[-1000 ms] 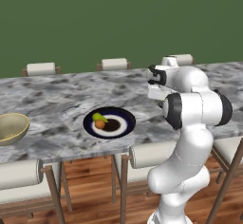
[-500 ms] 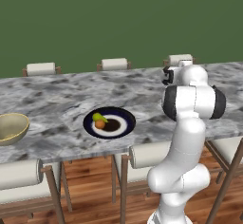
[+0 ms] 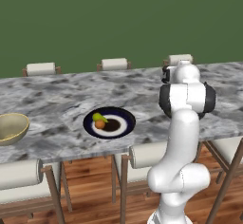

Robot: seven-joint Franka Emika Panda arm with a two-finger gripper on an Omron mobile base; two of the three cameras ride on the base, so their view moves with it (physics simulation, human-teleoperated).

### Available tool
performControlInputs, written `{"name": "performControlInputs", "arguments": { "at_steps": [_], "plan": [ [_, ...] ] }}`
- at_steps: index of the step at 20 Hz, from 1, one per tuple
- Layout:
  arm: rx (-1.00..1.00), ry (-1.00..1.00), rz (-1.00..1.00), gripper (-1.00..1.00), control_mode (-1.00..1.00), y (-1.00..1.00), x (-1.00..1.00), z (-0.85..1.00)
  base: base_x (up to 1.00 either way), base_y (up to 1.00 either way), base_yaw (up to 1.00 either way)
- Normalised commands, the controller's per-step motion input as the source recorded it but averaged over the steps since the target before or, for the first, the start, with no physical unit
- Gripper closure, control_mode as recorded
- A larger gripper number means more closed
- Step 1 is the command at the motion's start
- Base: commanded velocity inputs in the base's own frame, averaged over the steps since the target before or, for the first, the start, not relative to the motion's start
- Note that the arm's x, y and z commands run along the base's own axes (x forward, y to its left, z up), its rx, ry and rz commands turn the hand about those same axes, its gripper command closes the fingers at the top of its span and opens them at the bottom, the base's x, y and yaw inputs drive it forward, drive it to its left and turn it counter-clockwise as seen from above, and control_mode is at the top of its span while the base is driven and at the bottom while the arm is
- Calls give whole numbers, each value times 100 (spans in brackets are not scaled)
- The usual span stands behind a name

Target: Take the fruits from the plate on the dining counter and place two fruits in each bowl.

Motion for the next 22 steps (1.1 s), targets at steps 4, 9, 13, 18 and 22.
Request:
{"name": "performControlInputs", "arguments": {
  "at_steps": [4, 9, 13, 18, 22],
  "plan": [
    [0, 15, 0, 100, -100, -1, 22, -40, 0, 0, 0],
    [0, 21, 0, 100, -100, -24, 34, -32, 0, 0, 0],
    [0, 16, 0, 100, -100, -36, 27, -31, 0, 0, 0],
    [5, 3, 0, 100, -100, -22, 18, -14, 0, 0, 0],
    [1, -1, 0, 100, -100, 0, 0, -1, 0, 0, 0]
  ]
}}
